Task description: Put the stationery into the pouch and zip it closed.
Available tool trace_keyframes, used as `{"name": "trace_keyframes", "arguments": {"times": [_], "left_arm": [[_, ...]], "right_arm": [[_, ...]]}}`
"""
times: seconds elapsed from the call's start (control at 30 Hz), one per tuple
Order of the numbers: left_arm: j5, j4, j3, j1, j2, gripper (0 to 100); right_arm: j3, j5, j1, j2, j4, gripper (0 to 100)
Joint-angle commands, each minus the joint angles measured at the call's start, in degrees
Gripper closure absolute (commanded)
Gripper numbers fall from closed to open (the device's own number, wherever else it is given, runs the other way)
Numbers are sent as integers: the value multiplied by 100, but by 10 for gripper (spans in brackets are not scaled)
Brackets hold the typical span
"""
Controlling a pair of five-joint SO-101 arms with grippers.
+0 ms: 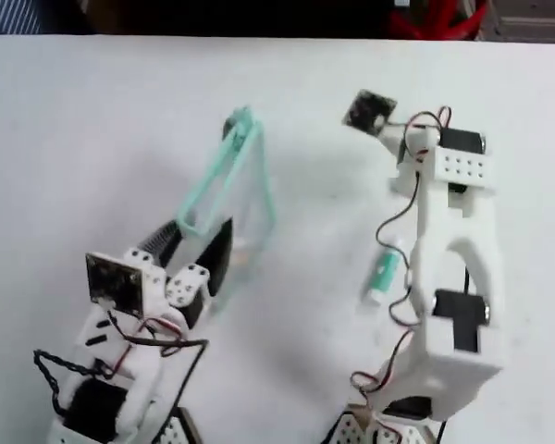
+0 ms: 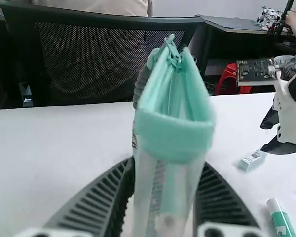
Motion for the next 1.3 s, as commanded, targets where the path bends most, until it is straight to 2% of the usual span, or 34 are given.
{"name": "trace_keyframes", "arguments": {"times": [0.0, 0.13, 0.4, 0.53, 0.6, 0.67, 0.7, 0.73, 0.8, 1.03, 1.27], "left_arm": [[-70, -26, -35, 40, 48, 815], [-88, -70, 97, 251, 40, 815], [-88, -149, 114, 242, 48, 815], [-88, -149, 114, 233, 48, 815], [-88, -149, 114, 233, 48, 815], [-88, -149, 114, 242, 48, 815], [-88, -149, 114, 242, 48, 815], [-88, -149, 114, 242, 48, 815], [-88, -149, 114, 233, 48, 815], [-88, -114, 97, 242, 40, 811], [-88, -35, 70, 251, 48, 776]], "right_arm": [[-105, 501, 163, 470, -558, 779], [-756, 519, 163, 1182, -585, 779], [-2708, 536, 251, 2809, 242, 779], [-3569, 1064, 374, 3503, 892, 793], [-3930, 1160, 479, 3785, 1024, 865], [-4290, 1116, 549, 4004, 1033, 993], [-4466, 1046, 558, 4066, 1068, 981], [-4633, 923, 593, 4075, 1147, 951], [-4985, 607, 576, 3996, 1464, 981], [-6347, -554, 110, 3222, 3512, 981], [-7059, -3068, -224, 1657, 3582, 981]]}}
